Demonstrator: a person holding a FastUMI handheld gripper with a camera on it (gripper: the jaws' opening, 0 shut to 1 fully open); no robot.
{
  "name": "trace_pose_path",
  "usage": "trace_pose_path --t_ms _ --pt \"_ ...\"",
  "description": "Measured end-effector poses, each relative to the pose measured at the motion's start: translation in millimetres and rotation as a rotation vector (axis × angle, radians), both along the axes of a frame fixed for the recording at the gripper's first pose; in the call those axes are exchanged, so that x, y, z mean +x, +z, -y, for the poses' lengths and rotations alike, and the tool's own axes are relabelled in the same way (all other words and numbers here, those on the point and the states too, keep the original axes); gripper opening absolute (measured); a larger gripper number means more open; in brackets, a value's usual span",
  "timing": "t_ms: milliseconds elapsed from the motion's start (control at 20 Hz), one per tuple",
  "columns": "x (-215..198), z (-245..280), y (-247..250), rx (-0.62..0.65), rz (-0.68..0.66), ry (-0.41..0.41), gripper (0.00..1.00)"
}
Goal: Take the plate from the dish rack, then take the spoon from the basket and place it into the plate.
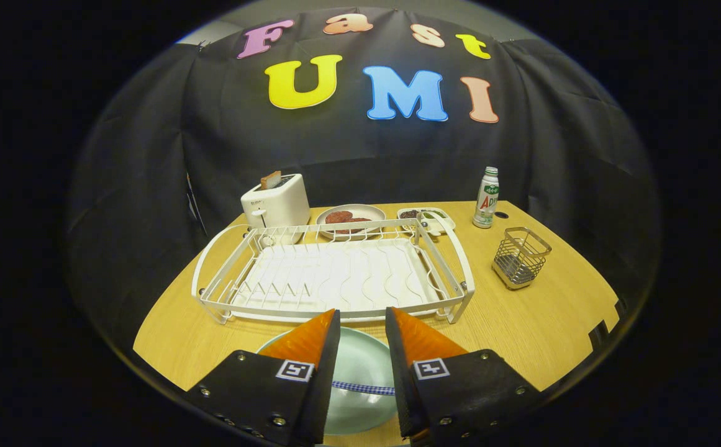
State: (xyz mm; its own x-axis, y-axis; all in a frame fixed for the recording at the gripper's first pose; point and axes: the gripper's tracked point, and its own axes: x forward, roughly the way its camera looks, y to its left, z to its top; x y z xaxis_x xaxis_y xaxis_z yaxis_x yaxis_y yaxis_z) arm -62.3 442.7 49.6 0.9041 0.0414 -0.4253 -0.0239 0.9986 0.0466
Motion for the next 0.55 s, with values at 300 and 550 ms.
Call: trace_pose_path --t_ms 300,550 --pt "17 25 78 -0.039 0.137 0.007 0.44" --pt "33 57 174 -0.056 0.314 0.008 0.44"
